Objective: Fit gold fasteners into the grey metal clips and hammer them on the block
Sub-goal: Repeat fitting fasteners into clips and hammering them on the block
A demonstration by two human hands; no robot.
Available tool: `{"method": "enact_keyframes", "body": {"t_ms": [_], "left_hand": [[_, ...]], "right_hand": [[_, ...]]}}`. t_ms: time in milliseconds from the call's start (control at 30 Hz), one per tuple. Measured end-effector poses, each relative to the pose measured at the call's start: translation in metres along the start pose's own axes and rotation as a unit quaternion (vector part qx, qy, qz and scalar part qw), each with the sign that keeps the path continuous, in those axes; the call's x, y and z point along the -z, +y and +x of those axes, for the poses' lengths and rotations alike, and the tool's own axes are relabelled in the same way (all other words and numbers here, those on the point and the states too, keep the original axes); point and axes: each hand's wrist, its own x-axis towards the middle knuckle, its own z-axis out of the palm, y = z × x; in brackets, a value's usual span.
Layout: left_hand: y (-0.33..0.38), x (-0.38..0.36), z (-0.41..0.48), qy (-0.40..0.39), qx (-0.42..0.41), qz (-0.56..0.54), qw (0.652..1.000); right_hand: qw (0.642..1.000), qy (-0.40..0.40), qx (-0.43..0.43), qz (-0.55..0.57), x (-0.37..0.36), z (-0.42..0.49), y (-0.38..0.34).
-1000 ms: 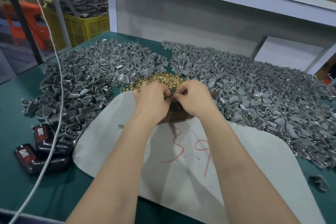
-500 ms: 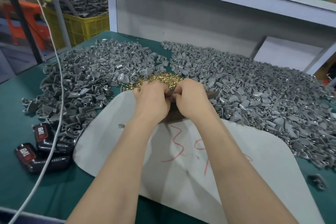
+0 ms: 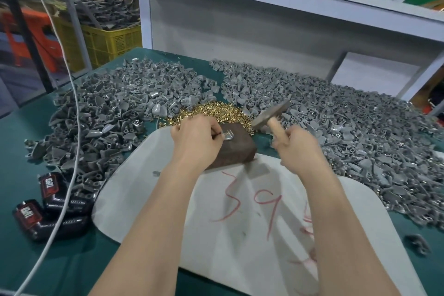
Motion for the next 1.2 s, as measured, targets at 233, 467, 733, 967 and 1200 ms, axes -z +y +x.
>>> {"method": "enact_keyframes", "body": {"t_ms": [233,467,733,967,1200], "left_hand": [[-0.001,-0.001,0.001,0.009,0.011,0.003,1.000],[0.000,0.000,0.001,0.018,-0.001,0.016,1.000],[0.001,0.001,0.000,0.017,-0.002,0.018,1.000],[0.001,0.000,0.002,0.016,0.009,0.007,1.000],[-0.002,-0.002,0.003,0.025,0.008,0.003,1.000]], "right_hand": [[0.977,0.088,0.186,0.052,0.014,-0.025,-0.016],[0.976,0.025,0.215,-0.024,0.009,-0.031,-0.026],[0.974,0.031,0.222,-0.023,0.008,-0.034,-0.025],[0.954,0.116,0.275,0.022,0.013,-0.035,-0.030],[0.980,0.036,0.162,0.114,-0.002,-0.012,-0.011]]}}
